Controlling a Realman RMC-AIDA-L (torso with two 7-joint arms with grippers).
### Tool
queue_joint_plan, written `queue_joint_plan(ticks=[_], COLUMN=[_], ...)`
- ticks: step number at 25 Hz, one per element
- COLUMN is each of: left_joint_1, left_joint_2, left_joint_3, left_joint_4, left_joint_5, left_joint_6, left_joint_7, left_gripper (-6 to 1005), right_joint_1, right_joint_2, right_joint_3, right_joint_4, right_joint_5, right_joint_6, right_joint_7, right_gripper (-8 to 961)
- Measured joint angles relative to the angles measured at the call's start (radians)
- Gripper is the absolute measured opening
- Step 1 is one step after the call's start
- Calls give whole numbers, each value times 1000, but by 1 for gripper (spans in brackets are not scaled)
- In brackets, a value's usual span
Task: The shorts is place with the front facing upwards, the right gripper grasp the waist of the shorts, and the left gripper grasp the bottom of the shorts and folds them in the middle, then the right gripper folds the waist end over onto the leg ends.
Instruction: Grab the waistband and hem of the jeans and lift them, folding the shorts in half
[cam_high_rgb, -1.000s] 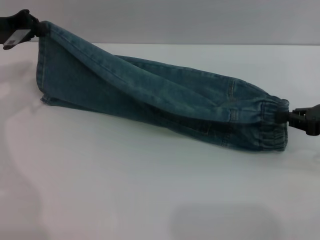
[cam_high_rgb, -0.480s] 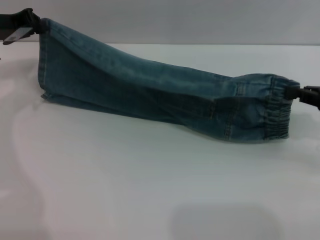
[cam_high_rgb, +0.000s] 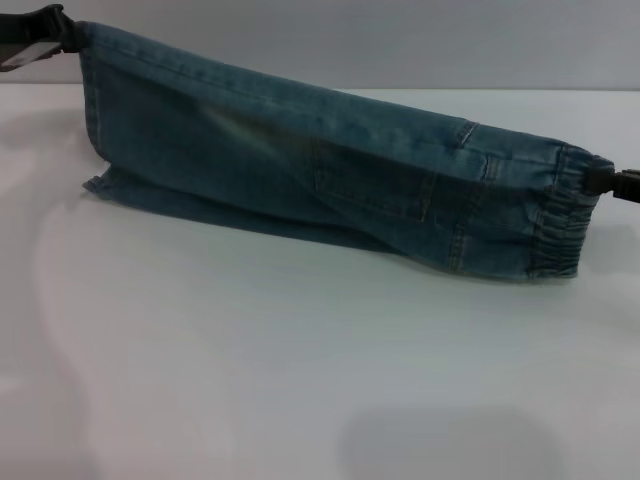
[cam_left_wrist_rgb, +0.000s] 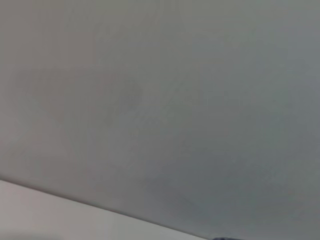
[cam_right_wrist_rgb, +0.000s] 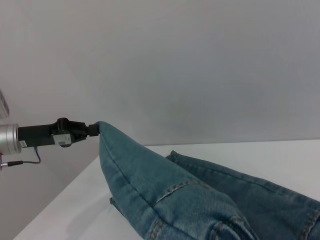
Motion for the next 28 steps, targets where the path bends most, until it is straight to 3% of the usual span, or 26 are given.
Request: queue_joint_plan(ticks=[11,24,28], left_joint_1=[-1,24,42], left_joint_2=[-8,-12,-2], left_joint_3=[51,76,76], left_joint_4=[7,49,56], left_joint_5=[14,14,14], left_joint_6=[-21,-17,28], left_joint_7=[6,1,-3], left_gripper=[106,108,109], right_joint_1=[11,10,10], right_joint_2=[-4,15,22], right_joint_3=[-5,-5,-5], right_joint_4=[-2,-2,-3], right_joint_5=[-12,-13,-14], right_joint_6=[9,81,104], right_joint_7=[19,-12,-22], right_gripper=[1,2,2])
